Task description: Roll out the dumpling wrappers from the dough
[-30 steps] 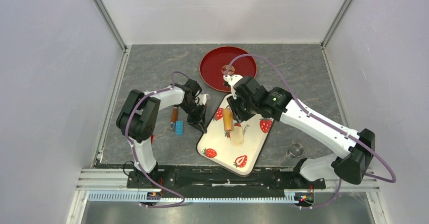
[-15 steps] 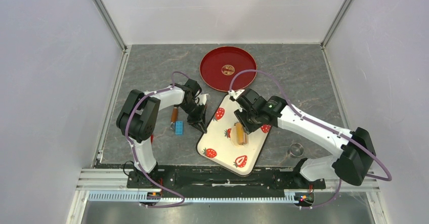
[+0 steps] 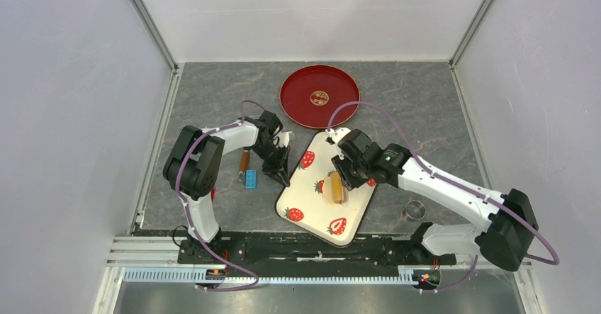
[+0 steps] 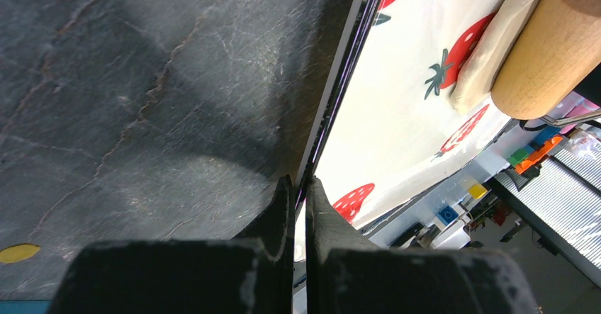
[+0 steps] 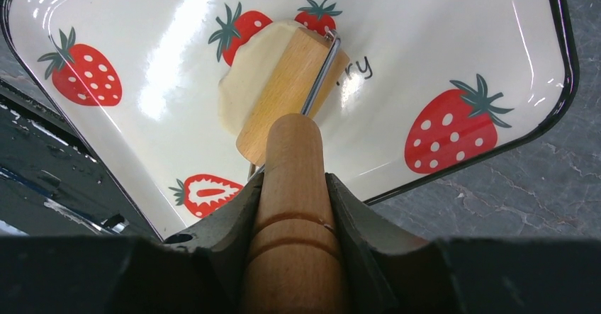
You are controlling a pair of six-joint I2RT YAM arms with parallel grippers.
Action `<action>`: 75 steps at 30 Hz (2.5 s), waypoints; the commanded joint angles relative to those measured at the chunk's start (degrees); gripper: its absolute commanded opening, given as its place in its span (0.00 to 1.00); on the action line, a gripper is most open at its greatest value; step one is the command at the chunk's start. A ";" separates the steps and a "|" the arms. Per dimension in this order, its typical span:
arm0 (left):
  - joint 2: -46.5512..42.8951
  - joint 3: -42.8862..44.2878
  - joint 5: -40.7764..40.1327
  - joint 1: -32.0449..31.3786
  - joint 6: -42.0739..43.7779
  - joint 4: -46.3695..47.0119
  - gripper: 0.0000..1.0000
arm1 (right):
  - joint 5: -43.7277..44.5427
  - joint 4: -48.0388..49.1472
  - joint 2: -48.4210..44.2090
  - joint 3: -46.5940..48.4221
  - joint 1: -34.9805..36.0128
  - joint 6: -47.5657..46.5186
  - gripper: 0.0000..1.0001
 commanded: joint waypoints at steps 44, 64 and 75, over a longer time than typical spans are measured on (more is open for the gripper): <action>2.50 0.65 -8.45 1.17 0.43 -0.75 0.02 | -7.83 0.83 4.55 -31.22 7.53 7.16 0.00; 1.69 0.59 -9.25 1.40 1.05 -1.51 0.02 | -7.67 -2.40 11.21 0.57 6.48 -0.35 0.00; 2.07 0.96 -9.09 1.47 1.07 -1.55 0.02 | -9.89 -1.87 8.18 21.68 0.05 1.28 0.00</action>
